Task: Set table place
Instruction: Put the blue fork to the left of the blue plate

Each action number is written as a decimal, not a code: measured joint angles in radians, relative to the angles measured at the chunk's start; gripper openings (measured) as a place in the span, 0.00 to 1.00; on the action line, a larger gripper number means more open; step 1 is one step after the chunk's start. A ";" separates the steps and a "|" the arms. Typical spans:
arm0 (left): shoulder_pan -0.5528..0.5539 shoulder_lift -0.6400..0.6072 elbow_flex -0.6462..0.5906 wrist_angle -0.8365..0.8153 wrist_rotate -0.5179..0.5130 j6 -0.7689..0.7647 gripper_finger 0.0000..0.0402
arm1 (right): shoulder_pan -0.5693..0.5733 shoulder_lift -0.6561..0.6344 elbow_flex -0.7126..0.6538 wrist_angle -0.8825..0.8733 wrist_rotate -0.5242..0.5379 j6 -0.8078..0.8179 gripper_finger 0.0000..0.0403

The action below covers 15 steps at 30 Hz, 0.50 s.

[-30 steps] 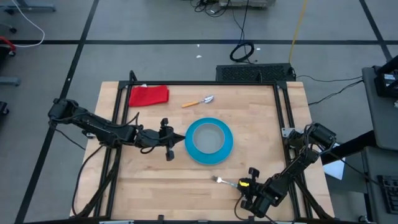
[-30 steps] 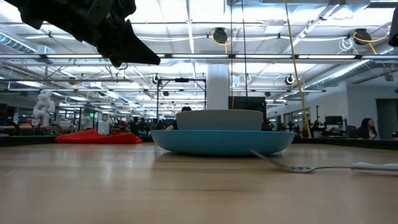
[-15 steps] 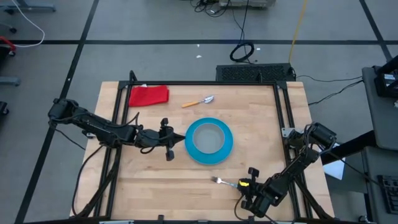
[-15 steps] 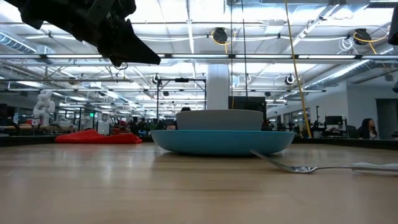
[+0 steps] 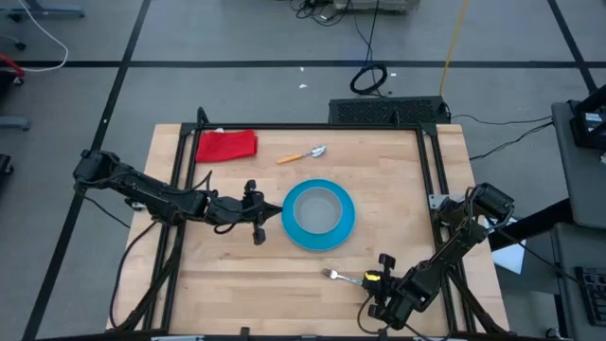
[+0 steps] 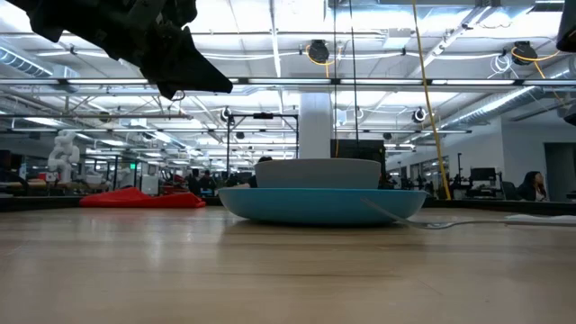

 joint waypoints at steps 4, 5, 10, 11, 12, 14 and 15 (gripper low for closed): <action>0.001 0.000 0.000 0.000 0.048 -0.076 0.05 | -0.002 -0.001 0.001 0.002 0.002 -0.011 0.05; 0.001 0.000 0.000 0.000 0.061 -0.081 0.05 | -0.002 -0.003 0.001 0.003 0.002 -0.013 0.05; -0.001 0.000 0.000 0.034 0.068 -0.089 0.05 | -0.002 -0.010 0.002 0.009 0.009 -0.017 0.05; -0.001 0.000 0.000 0.040 0.068 -0.090 0.05 | -0.002 -0.012 0.002 0.013 0.013 -0.016 0.05; -0.001 0.000 0.000 0.042 0.068 -0.090 0.05 | -0.004 -0.013 0.002 0.017 0.025 -0.016 0.05; -0.001 0.000 0.000 0.042 0.064 -0.090 0.05 | -0.005 -0.017 0.003 0.021 0.031 -0.018 0.05; -0.001 0.000 0.000 0.042 0.061 -0.090 0.05 | -0.007 -0.018 0.003 0.024 0.033 -0.019 0.05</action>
